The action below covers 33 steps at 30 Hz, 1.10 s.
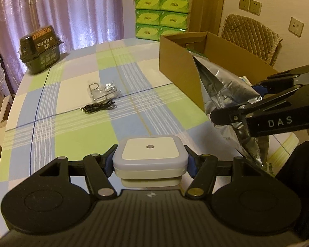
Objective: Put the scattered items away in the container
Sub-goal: 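Carry the charger with left tool while right tool lowers the tea bag into the box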
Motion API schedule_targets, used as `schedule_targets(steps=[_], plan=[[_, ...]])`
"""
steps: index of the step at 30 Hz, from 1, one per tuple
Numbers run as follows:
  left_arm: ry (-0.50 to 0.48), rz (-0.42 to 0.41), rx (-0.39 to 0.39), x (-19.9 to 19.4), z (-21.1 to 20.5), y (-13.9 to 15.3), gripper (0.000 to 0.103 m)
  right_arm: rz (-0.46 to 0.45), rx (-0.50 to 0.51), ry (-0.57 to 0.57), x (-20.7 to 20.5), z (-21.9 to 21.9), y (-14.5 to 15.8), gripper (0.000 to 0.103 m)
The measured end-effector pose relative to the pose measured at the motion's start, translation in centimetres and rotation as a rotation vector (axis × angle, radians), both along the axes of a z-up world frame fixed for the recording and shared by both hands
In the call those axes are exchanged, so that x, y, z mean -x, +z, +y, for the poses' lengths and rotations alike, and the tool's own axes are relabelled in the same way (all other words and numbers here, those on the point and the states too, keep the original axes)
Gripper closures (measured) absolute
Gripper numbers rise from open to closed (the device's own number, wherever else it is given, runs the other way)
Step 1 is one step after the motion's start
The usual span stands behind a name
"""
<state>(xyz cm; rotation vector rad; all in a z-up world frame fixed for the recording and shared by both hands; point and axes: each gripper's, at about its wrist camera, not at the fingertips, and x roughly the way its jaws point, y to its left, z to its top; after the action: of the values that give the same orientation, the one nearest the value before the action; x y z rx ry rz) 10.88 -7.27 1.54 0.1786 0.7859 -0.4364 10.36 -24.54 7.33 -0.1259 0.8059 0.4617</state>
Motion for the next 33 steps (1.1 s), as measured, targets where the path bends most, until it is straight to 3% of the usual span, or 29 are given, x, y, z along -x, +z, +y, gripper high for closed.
schedule_targets(steps=[14,23,33], plan=[[-0.043,-0.038,0.015,-0.9,-2.9,2.0,0.043,-0.072,-0.023,-0.060,-1.4,-3.2,3.1,0.045],[-0.083,-0.075,0.032,-1.8,-5.6,3.7,0.043,-0.127,-0.039,-0.133,-3.3,-7.1,5.9,0.045],[-0.139,-0.090,0.056,-3.0,-9.7,4.8,0.043,-0.143,-0.033,-0.223,-5.3,-12.3,6.9,0.045]])
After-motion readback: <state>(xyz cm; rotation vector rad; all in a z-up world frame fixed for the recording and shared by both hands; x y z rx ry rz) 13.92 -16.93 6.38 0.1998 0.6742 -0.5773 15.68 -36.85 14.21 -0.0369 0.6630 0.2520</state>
